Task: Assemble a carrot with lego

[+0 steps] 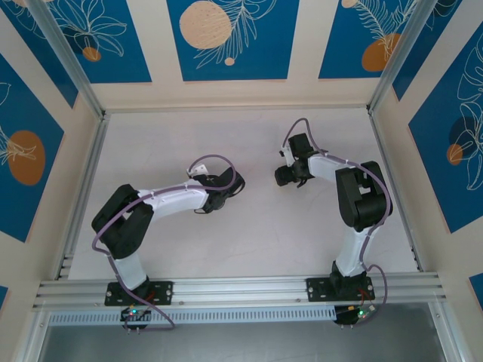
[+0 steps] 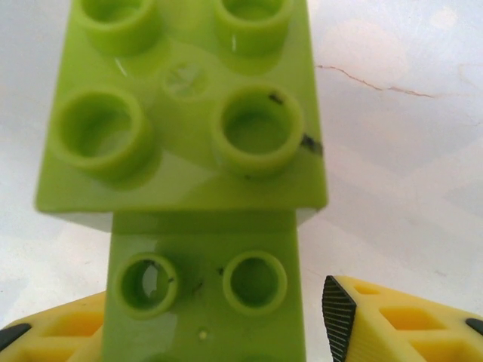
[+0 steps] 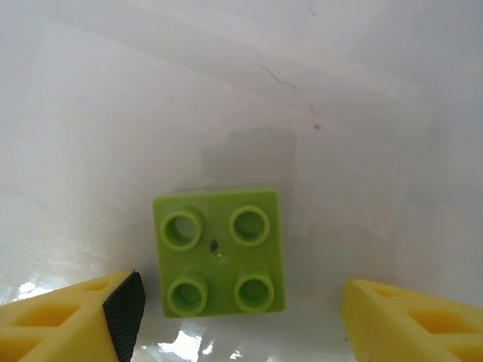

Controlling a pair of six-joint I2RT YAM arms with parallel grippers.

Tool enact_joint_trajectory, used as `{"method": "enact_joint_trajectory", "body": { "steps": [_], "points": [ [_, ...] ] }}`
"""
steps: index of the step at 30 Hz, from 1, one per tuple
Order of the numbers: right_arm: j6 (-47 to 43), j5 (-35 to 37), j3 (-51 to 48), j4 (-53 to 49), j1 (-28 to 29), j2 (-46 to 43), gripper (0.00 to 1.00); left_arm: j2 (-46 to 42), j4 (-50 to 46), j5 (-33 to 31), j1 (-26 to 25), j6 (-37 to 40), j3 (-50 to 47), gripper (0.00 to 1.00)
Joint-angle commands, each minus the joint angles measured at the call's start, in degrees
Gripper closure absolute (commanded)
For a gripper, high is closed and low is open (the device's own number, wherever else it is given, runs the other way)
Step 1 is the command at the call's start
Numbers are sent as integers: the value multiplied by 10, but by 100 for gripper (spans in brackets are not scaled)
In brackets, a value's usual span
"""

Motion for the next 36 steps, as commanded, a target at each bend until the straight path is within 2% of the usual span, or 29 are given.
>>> {"method": "enact_joint_trajectory", "body": {
  "steps": [1,14,19,22,26,31,36],
  "points": [
    [-20,-29,-13,77,5,-16,28,0,5,3,-8,9,2,42],
    [-24,-35,-14,86,5,-25,28,-12,22,17,-17,25,-3,42],
    [-27,-36,27,42,7,11,47,-8,26,22,-23,25,-4,42],
    [-27,-31,26,44,8,13,55,-11,28,26,-26,23,-8,42],
    [-25,-30,24,45,7,12,53,-14,30,30,-29,22,-14,42],
    [-18,-25,23,41,5,17,39,-15,32,37,-31,21,-21,42],
    [-17,-24,34,28,5,26,40,-19,35,41,-38,15,-27,42]
  ]
}}
